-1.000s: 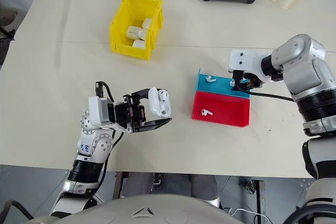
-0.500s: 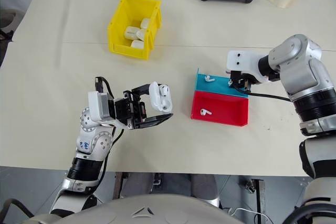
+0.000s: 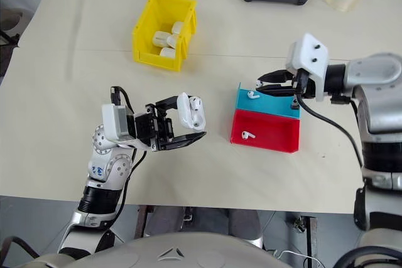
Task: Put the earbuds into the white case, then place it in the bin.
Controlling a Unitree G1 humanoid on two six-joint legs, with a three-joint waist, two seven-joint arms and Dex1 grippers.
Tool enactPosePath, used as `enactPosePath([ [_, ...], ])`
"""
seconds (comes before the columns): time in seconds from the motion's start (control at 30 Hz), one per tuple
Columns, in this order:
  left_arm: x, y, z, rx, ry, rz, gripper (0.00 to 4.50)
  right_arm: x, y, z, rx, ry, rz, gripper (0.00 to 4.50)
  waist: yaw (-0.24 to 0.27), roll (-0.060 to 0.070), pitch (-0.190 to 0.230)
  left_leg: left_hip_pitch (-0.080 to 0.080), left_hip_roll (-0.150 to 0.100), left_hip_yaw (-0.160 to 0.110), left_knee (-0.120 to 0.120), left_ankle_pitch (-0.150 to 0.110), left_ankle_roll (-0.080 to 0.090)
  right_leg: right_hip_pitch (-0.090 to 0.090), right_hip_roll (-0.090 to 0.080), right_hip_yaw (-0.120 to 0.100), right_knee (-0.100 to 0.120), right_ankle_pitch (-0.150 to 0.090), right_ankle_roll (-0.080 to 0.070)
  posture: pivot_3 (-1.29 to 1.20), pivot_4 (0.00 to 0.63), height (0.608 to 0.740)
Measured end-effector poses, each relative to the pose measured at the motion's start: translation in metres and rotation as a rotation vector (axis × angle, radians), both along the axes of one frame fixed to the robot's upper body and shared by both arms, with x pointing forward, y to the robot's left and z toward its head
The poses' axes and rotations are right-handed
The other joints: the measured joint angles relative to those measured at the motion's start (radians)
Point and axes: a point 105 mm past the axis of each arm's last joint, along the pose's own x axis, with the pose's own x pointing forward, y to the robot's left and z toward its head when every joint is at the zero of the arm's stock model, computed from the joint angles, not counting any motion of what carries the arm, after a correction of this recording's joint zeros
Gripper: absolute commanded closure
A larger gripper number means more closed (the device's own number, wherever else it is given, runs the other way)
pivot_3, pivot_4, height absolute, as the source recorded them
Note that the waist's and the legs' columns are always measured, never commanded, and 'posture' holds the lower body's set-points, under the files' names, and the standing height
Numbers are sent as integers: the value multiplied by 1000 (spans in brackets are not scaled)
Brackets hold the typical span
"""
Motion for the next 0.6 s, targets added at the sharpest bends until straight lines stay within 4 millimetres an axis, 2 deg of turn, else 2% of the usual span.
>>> enactPosePath([
  [0.1, 3, 0, 3, 0, -6, 0, 1711, -19, 18, 7, 196, 2, 56, 3852, -1, 0, 0, 0, 0, 0, 0, 0, 0, 0, 0, 0, 1, 0, 0, 0, 150, 740],
  [0.23, 11, 1, 4, 3, 16, 2, 1711, -51, 48, 18, 557, 92, 104, 3852, -4, 0, 0, 0, 1, 0, 0, 0, -1, 0, 1, 0, 1, 0, 0, 0, 150, 740],
  [0.4, 13, 2, 3, 1, 24, -5, 1711, -69, 64, 32, 715, 145, 112, 3852, -3, 0, 0, 1, 0, -1, 0, 0, -1, 0, 0, 0, 1, 0, 0, 0, 150, 740],
  [0.6, 13, 2, 1, 2, 38, -14, 1711, -81, 74, 29, 762, 207, 105, 3852, -3, 0, 0, 1, 0, -1, -1, 0, 0, 0, 0, 0, 1, 0, 0, 0, 150, 740],
])
